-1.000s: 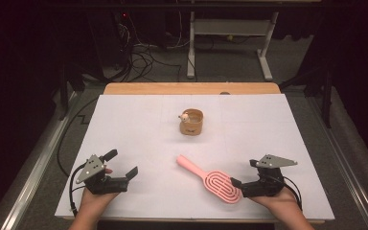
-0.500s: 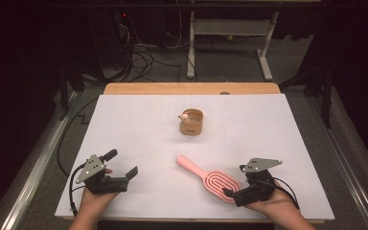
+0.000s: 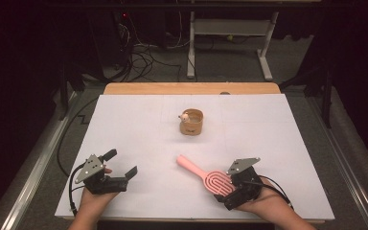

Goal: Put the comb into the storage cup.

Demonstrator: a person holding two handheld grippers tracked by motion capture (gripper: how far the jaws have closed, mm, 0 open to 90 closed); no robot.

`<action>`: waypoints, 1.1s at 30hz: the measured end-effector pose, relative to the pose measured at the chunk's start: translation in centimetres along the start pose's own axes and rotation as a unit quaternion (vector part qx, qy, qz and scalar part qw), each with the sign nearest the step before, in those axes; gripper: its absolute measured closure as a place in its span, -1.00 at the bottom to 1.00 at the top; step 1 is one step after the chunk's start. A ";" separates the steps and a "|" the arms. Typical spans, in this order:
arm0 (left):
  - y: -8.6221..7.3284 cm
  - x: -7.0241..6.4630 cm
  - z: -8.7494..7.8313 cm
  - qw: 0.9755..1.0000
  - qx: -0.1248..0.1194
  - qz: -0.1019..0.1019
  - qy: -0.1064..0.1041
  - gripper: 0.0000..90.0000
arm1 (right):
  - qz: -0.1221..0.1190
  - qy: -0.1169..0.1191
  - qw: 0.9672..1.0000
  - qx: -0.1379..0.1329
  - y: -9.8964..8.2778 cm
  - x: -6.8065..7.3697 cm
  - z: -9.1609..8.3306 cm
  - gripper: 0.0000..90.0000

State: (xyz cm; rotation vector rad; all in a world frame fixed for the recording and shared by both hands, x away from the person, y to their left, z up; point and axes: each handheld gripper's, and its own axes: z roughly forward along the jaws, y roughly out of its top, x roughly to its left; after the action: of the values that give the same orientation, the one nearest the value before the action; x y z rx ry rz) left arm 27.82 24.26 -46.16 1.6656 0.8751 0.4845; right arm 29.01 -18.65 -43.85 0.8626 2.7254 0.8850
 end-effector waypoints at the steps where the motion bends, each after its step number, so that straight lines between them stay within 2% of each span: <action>1: 0.0 0.0 0.0 1.000 0.000 0.000 0.000 -1.00 | -0.006 0.000 1.000 0.013 0.3 0.1 0.2 -0.99; 2: 0.0 0.0 0.0 1.000 0.000 0.000 0.000 -1.00 | -0.006 0.000 1.000 0.013 0.3 0.1 0.2 -0.99; 3: 0.0 0.0 0.0 1.000 0.000 0.000 0.000 -1.00 | -0.007 0.002 1.000 0.020 0.4 0.1 0.3 -0.99; 4: 0.0 0.0 0.0 1.000 0.000 0.000 0.000 -1.00 | -0.018 0.004 0.999 0.034 0.6 0.1 0.5 -0.99; 5: 0.0 0.0 0.0 1.000 0.000 0.000 0.000 -1.00 | -0.017 0.004 0.999 0.040 0.7 0.2 0.6 -0.99; 11: 0.0 0.0 0.0 1.000 0.001 0.001 -0.001 -1.00 | -0.018 0.003 0.998 0.061 1.1 0.2 1.0 -0.94; 12: 0.0 0.0 0.0 1.000 0.001 0.001 -0.001 -1.00 | -0.026 0.001 0.998 0.065 1.3 0.1 1.1 -0.88; 17: 0.0 0.0 0.0 1.000 0.001 0.001 -0.001 -1.00 | -0.023 0.004 0.997 0.073 1.7 0.0 1.1 -0.75; 18: 0.0 0.0 0.0 1.000 0.001 0.001 -0.001 -1.00 | -0.031 0.007 0.997 0.077 1.9 -0.1 1.2 -0.69; 23: 0.0 0.0 0.0 1.000 0.000 -0.001 -0.001 -1.00 | -0.038 0.008 0.996 0.083 2.2 0.1 1.3 -0.61; 33: 0.0 0.0 -0.1 1.000 -0.001 -0.002 0.000 -1.00 | -0.034 0.006 0.994 0.102 2.6 0.2 1.7 -0.62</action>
State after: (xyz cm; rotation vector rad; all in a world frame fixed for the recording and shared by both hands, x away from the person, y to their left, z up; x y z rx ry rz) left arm 27.80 24.32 -46.19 1.6615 0.8764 0.4825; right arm 30.59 -16.00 -43.76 0.7936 2.8746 0.6092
